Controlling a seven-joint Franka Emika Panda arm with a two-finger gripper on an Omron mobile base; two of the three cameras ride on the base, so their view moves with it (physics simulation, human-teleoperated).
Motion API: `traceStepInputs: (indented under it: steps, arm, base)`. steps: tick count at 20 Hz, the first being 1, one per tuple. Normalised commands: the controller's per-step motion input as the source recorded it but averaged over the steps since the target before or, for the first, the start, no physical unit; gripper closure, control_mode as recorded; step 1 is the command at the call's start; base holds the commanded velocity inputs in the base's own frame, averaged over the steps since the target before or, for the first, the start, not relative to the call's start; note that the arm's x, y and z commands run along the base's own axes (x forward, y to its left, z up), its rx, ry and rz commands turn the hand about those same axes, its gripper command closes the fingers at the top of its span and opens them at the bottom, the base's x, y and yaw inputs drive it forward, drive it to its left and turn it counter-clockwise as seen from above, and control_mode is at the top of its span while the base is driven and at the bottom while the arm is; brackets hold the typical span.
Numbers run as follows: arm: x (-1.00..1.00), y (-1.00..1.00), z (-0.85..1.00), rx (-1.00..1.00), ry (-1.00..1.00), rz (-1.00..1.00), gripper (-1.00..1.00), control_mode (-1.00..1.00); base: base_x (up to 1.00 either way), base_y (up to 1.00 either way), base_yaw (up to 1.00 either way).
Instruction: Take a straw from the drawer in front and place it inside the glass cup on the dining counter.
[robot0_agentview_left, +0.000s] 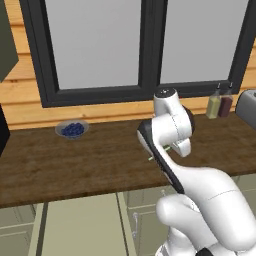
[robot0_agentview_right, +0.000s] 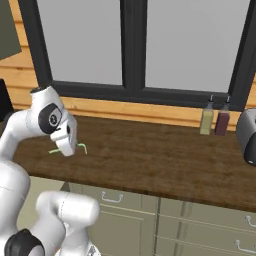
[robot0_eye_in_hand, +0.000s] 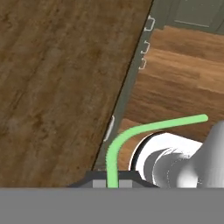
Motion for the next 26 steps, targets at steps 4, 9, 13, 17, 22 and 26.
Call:
traceStepInputs:
  steps: [4,9,13,17,22,26]
  arm:
    - [-0.2,-0.62,0.0,0.03,-0.28,-0.32,1.0,-1.0]
    - [-0.2,-0.42,-0.01,0.21,-0.45,-0.18,1.0,-1.0]
    - [-0.01,-0.28,0.0,0.14,-0.2,-0.13,1.0,-1.0]
    - [0.0,-0.14,-0.01,0.05,-0.06,-0.11,1.0,-1.0]
    - [0.0,-0.01,0.0,0.0,-0.09,-0.11,1.0,-1.0]
    - [0.0,0.0,0.0,0.0,0.0,0.0,1.0,1.0]
  base:
    - [0.0,0.0,0.0]
    - [0.0,0.0,0.0]
    - [0.0,0.0,0.0]
    - [0.0,0.0,0.0]
    - [0.0,0.0,0.0]
    - [0.0,-0.28,-0.22]
